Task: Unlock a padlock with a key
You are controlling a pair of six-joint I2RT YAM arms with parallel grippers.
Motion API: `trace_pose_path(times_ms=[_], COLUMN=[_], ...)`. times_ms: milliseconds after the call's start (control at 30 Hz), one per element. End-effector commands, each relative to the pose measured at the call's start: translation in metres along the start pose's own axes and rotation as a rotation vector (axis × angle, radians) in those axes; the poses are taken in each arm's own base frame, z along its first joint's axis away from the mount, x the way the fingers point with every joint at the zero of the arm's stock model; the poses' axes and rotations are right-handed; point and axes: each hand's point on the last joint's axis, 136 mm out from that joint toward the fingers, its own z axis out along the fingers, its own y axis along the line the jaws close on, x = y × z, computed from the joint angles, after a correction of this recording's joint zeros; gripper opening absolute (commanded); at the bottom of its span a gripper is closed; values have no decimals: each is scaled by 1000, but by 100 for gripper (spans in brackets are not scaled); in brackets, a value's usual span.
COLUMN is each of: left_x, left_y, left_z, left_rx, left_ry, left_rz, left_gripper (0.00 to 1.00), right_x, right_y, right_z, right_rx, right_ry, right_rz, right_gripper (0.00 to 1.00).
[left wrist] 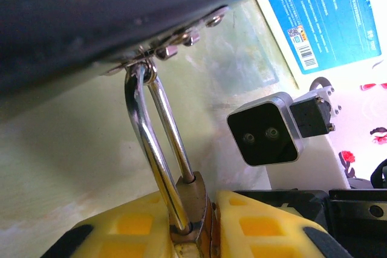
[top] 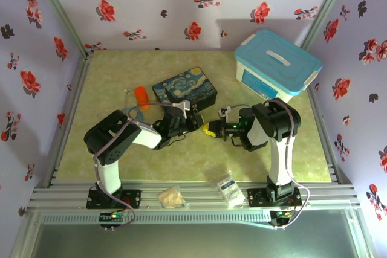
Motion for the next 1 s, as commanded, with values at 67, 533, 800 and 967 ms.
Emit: trace_pose_path(times_ms=[67,533,800,967], left_x=[44,50,50,51], left_y=[5,5,3,3], left_z=[-4,-1,3,1], left_rx=[-7,8,2,6], left_ry=[168,178,185,188], left_rz=[-6,-19,-28,-29], left_gripper=[22,10,9,5], right_x=[-36,-39,-32,-43], right_y=[-16,-7,8,9], right_z=[-8,-10,13,9], right_rx=[51,36,24,22], right_ry=[-196,-255,-253,-290], right_rz=[66,210,186,170], right_gripper=[0,0,0,0])
